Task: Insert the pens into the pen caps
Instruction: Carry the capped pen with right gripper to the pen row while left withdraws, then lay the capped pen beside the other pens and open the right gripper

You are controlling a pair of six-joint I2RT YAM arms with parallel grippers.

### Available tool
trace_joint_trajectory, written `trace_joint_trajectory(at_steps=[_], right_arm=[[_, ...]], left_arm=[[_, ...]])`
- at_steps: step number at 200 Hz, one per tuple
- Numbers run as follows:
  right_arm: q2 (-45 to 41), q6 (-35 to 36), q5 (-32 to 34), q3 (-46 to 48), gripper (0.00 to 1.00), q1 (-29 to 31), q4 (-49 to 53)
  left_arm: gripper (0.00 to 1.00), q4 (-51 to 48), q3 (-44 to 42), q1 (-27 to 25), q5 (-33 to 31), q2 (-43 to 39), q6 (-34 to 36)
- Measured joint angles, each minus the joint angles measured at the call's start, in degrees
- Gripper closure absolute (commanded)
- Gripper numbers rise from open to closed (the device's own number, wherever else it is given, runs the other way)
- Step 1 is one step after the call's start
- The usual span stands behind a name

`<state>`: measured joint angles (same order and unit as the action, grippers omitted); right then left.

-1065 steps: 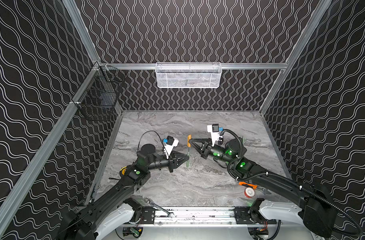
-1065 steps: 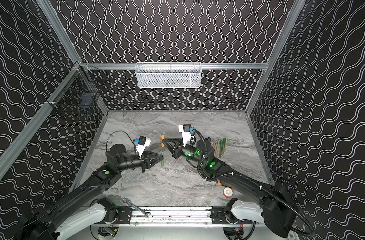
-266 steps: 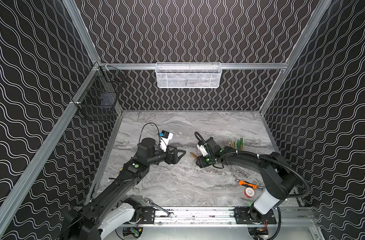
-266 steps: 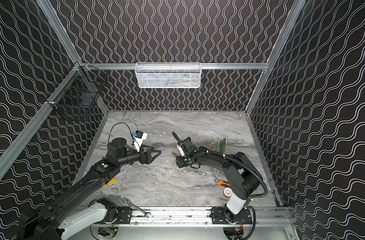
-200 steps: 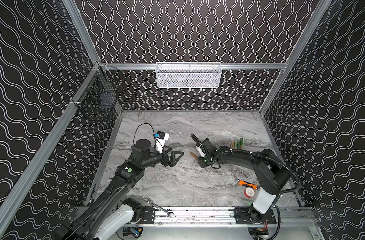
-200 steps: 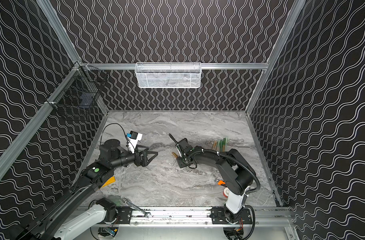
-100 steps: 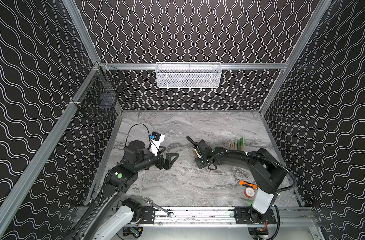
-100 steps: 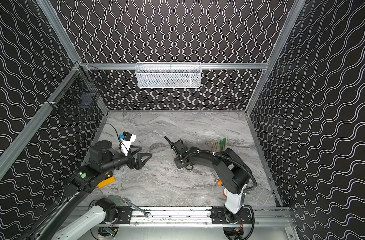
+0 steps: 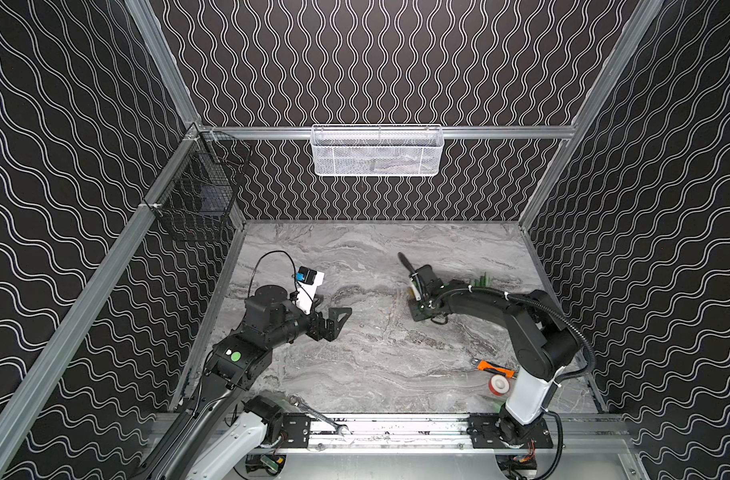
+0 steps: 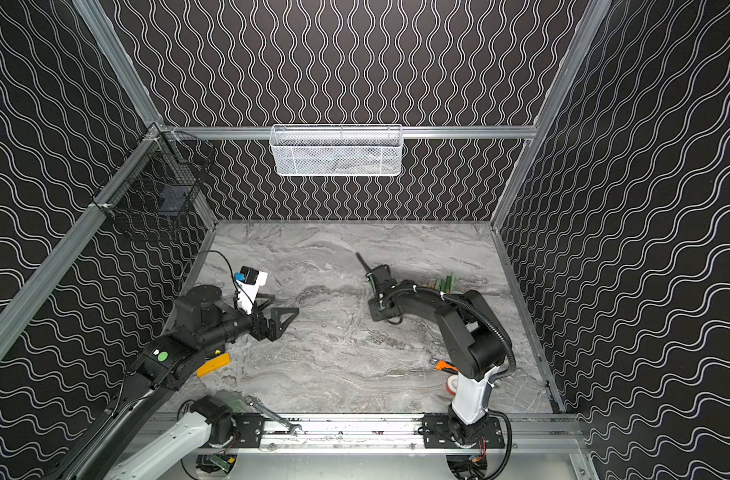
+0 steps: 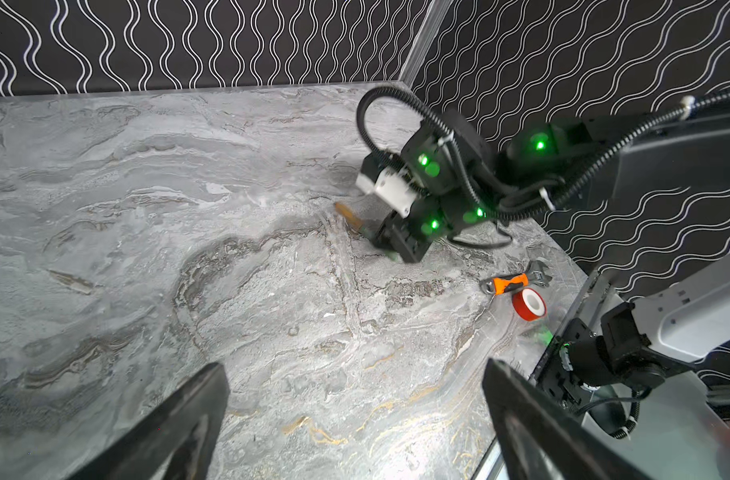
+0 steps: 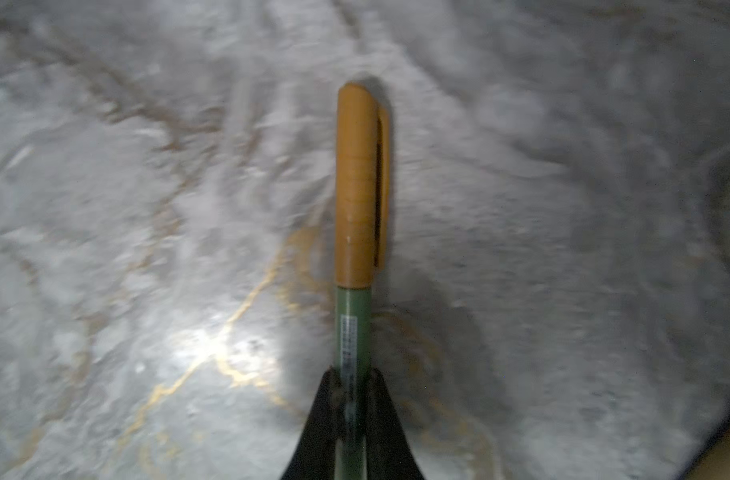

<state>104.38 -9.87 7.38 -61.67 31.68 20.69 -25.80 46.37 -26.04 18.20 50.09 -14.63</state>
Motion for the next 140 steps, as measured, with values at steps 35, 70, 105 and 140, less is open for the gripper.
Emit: trace_joint_trajectory(at_steps=[35, 70, 105, 140], right_arm=[[-0.4, -0.2, -0.2, -0.5, 0.89, -8.4, 0.6], [-0.6, -1.2, 1.6, -1.5, 0.88, -15.3, 1.7], [-1.8, -1.3, 2.8, -1.4, 0.85, -18.1, 3.1], [-3.8, -1.3, 2.8, 0.1, 0.82, -18.7, 3.1]], left_arm=[[0.01, 0.0, 0.0, 0.1, -1.2, -0.1, 0.0], [0.01, 0.4, -0.2, 0.2, -1.5, 1.0, 0.2], [0.01, 1.2, -0.7, 0.2, -1.4, 4.1, 0.0], [0.01, 3.7, -0.7, 0.3, -0.3, 6.8, -0.3]])
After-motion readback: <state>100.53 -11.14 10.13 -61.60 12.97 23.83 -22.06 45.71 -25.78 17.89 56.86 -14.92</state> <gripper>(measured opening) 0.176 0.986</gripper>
